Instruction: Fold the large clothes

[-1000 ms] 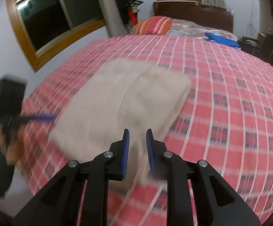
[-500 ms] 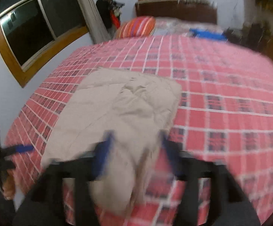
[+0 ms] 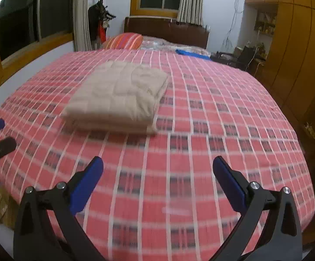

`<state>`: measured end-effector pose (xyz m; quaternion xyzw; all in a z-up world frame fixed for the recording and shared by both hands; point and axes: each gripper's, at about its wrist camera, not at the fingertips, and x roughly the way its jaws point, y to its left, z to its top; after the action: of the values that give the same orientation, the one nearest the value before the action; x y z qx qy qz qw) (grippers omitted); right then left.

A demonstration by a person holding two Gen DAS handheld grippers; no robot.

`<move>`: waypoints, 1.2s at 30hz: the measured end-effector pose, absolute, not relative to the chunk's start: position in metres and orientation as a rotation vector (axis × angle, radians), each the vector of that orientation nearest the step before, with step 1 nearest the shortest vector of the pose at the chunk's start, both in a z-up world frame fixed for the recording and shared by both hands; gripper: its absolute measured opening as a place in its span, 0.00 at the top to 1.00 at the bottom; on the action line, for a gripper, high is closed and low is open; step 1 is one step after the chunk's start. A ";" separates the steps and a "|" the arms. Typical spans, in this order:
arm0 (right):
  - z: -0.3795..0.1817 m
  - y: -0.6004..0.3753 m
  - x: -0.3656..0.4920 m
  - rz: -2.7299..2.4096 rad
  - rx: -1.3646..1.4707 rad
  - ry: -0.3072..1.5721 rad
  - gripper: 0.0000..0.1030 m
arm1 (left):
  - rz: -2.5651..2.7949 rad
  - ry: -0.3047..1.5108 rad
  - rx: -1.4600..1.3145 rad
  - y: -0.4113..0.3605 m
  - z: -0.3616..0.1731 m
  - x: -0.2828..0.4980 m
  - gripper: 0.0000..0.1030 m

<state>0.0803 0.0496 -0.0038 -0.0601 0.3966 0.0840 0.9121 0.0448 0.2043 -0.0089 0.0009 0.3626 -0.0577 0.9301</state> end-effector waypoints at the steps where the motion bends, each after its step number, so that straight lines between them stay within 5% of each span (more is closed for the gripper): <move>1: -0.003 0.051 0.072 0.175 -0.113 0.818 0.03 | -0.119 0.739 0.014 0.201 -0.007 0.036 0.04; 14: 0.055 0.052 -0.031 0.190 -0.075 0.664 0.03 | -0.091 0.637 0.019 0.190 0.036 -0.054 0.04; 36: 0.067 0.042 -0.037 0.144 -0.063 0.624 0.03 | -0.084 0.677 0.022 0.179 0.040 -0.050 0.04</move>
<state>-0.0365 0.0416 0.0674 -0.0311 0.3065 0.0705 0.9488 -0.0503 0.1794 0.0403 0.0108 0.3320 -0.0413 0.9423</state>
